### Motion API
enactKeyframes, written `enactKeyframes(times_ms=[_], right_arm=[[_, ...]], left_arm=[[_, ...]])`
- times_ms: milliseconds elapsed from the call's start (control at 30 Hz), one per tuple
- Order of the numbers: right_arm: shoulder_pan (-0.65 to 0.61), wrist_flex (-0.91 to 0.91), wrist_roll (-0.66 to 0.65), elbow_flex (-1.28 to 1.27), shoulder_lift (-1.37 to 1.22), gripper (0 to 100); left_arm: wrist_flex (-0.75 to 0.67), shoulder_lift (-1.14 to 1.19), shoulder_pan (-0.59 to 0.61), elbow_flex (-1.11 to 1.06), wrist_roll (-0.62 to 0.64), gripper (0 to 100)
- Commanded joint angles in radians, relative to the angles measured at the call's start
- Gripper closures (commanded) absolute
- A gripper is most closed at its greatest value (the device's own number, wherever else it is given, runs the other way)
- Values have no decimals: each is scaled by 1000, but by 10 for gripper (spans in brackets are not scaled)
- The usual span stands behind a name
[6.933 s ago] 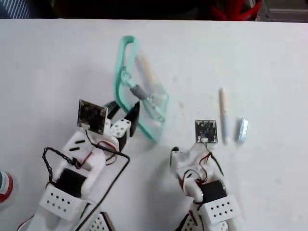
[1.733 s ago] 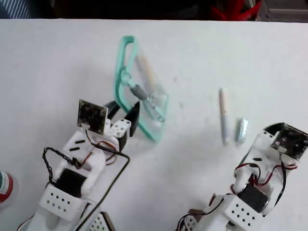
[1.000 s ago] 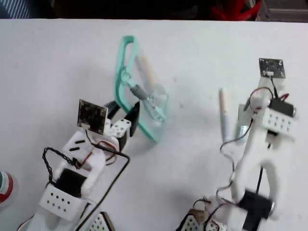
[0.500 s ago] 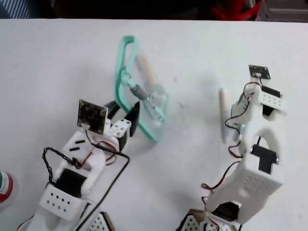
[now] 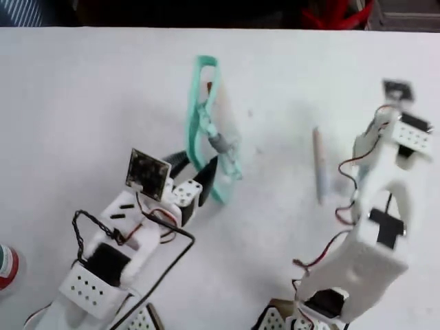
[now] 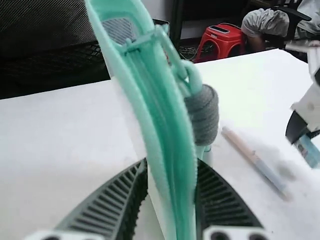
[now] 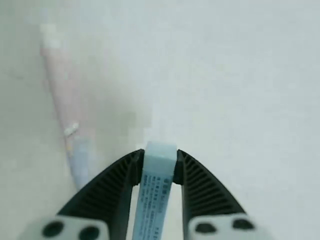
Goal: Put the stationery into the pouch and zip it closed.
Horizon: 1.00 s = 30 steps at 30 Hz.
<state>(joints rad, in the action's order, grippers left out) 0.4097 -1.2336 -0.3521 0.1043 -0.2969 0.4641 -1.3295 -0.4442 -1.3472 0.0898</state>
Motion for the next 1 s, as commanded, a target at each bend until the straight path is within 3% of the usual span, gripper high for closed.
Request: enactKeyframes(times_ms=[0,133,267,433,533,767,967], right_arm=[[-35,-76,-14,115,294,981],[-165,-110,-14,210,588,981],[-392,-58,14,279,809,981],[-708,96,112,293,895,981],[-837,173,121,258,871,981],[-974,317,120,207,680,981],[-977,348,120,201,579,981]], left_arm=[[-28,-10,-15,3,2,849],[-28,-10,-19,5,2,849],[-28,-10,-19,6,2,849],[-29,-10,-19,8,2,849],[-29,-10,-19,8,2,849],[-29,-10,-19,9,0,849],[-29,-10,-18,11,0,849]])
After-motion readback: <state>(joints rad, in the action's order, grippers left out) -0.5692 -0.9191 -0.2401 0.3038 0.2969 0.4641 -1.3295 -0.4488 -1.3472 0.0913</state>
